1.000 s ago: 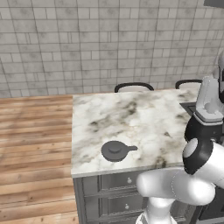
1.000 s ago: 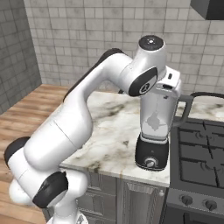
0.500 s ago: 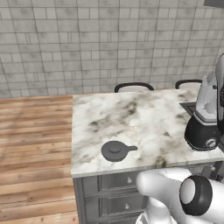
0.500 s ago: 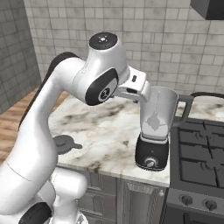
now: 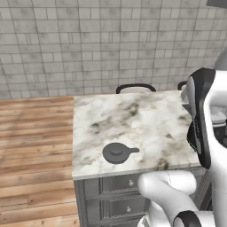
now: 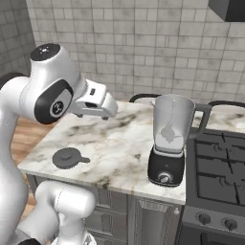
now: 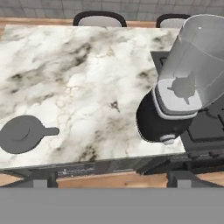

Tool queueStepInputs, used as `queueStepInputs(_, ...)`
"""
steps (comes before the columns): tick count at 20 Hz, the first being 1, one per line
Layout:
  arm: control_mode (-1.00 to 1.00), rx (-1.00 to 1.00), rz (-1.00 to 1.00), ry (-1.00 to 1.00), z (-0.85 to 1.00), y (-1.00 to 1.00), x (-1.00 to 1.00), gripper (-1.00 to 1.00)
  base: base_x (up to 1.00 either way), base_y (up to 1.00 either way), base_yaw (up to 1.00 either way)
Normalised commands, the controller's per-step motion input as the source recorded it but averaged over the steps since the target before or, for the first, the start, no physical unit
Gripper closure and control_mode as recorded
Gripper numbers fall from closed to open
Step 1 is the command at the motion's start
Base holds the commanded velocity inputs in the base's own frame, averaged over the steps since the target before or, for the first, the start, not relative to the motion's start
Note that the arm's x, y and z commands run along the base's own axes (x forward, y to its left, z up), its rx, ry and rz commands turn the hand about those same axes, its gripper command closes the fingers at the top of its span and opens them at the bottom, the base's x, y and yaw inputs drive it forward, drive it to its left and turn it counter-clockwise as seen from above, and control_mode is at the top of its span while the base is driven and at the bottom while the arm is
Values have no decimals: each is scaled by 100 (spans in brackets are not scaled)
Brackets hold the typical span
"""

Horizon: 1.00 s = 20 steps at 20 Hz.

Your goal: Grab the lemon wedge and garlic from the fridge, place them in the blender, close the lid, and turn on the blender to create a marinade.

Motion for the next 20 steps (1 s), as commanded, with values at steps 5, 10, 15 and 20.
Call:
queueStepInputs(5,-100,-4,36,3,-55,43,4,-100,0,0,0)
queueStepInputs(10,-100,-2,57,0,-64,9,0,-100,0,0,0)
queueStepInputs(15,-100,-10,61,1,-66,34,0,-100,0,0,0)
queueStepInputs(20,-100,-15,53,3,-62,55,3,-100,0,0,0)
